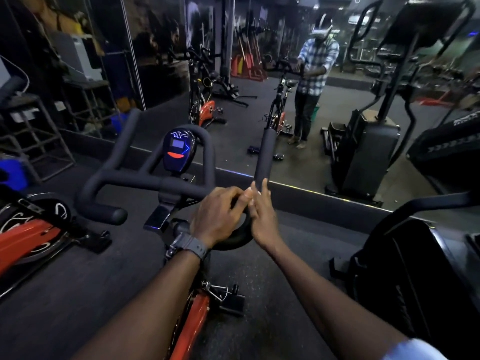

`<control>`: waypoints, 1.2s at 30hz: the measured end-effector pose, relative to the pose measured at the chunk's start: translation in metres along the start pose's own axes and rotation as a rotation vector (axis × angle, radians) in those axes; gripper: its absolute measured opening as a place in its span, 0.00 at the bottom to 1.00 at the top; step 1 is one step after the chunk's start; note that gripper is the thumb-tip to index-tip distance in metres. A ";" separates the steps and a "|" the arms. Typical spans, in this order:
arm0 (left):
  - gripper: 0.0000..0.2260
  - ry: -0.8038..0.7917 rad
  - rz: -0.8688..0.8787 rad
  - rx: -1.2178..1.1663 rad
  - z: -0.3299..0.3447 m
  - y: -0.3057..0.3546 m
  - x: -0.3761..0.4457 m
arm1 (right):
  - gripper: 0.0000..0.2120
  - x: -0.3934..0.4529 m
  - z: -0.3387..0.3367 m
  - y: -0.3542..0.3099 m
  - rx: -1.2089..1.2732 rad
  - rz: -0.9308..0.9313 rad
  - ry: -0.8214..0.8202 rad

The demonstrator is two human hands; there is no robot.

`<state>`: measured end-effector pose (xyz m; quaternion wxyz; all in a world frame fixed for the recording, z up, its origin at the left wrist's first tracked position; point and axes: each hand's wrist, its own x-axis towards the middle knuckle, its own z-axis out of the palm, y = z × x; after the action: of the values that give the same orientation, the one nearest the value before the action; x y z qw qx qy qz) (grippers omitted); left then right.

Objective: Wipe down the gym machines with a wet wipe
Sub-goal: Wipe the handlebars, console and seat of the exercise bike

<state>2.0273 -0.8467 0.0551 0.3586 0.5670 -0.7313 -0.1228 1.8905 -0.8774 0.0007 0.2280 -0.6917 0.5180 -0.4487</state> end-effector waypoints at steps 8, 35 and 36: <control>0.28 0.003 -0.167 -0.092 0.005 0.007 0.038 | 0.26 0.013 -0.032 0.018 -0.495 -0.245 -0.125; 0.30 0.165 -0.133 -0.162 0.040 -0.007 0.068 | 0.09 0.109 -0.087 0.025 -0.578 -0.898 -0.402; 0.30 0.153 -0.131 -0.156 0.041 -0.007 0.067 | 0.09 0.120 -0.089 0.023 -0.590 -0.910 -0.384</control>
<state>1.9989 -0.9200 0.0474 0.4477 0.5917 -0.6513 -0.1590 1.8097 -0.9832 0.0733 -0.1008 -0.9483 0.2208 -0.2046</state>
